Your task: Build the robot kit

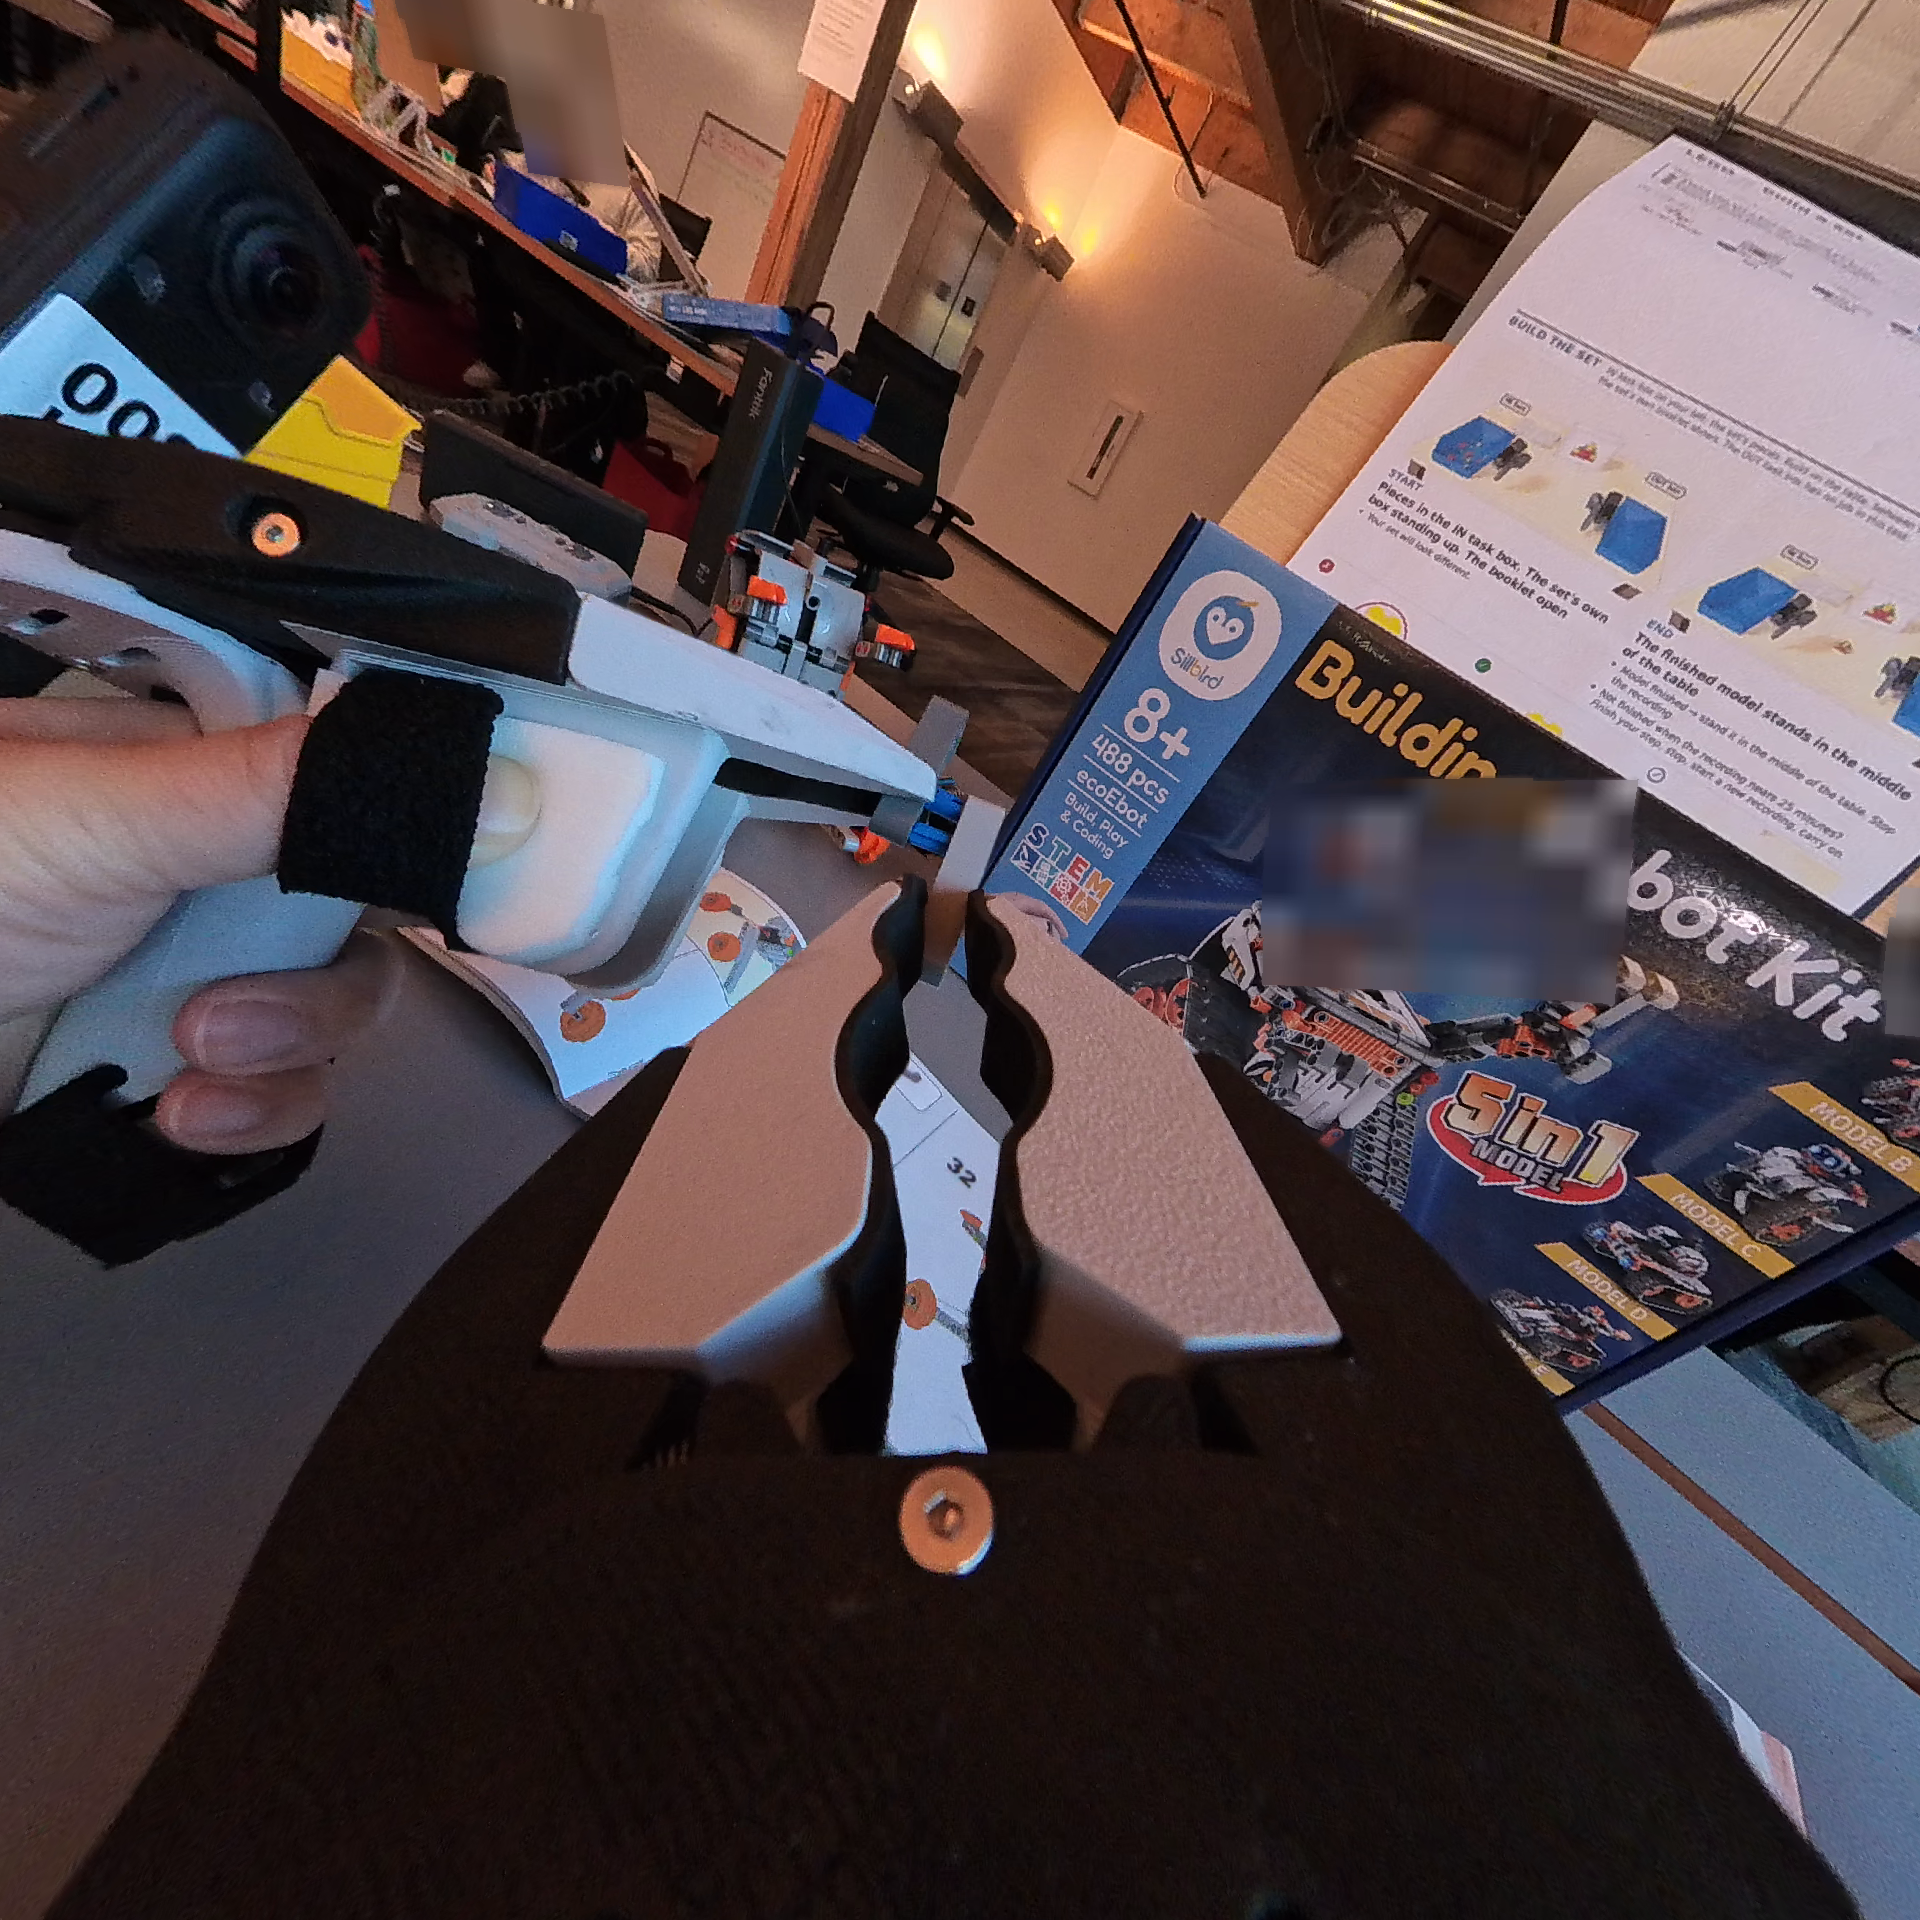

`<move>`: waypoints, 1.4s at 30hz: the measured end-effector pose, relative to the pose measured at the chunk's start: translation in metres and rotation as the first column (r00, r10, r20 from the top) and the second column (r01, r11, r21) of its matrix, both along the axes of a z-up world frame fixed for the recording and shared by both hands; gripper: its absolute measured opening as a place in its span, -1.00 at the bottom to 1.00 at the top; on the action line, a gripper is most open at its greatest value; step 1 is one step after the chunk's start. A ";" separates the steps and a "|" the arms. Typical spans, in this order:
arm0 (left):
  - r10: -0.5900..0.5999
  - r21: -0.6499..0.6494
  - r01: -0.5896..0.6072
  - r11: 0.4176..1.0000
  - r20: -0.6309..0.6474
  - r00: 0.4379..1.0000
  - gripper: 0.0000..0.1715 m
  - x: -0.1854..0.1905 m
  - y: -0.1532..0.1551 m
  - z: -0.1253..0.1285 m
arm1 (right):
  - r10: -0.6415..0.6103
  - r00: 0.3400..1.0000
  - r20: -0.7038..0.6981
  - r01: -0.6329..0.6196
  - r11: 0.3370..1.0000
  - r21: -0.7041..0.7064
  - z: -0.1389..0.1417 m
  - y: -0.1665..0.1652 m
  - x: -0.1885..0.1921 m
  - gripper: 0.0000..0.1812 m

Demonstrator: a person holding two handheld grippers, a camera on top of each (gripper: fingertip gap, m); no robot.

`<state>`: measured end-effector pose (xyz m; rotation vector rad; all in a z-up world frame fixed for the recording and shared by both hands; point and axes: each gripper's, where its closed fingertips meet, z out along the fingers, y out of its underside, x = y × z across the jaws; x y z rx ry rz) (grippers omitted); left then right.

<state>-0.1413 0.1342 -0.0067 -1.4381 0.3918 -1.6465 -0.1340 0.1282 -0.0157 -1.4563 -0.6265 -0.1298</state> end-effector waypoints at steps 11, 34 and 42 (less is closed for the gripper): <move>-0.028 0.060 0.034 0.998 -0.092 0.995 -0.95 0.004 -0.003 -0.004 | 0.057 0.998 -0.008 -0.057 0.998 -0.029 -0.005 -0.003 0.003 -0.93; -0.075 -0.028 0.076 0.997 0.041 0.996 -0.95 0.001 -0.003 0.002 | 0.007 1.000 -0.018 -0.008 1.000 -0.016 -0.002 0.000 -0.001 -0.94; -0.107 -0.069 0.108 0.992 0.014 0.994 -0.94 0.002 0.000 -0.004 | 0.037 0.998 -0.051 -0.038 0.999 -0.025 -0.003 0.000 0.003 -0.94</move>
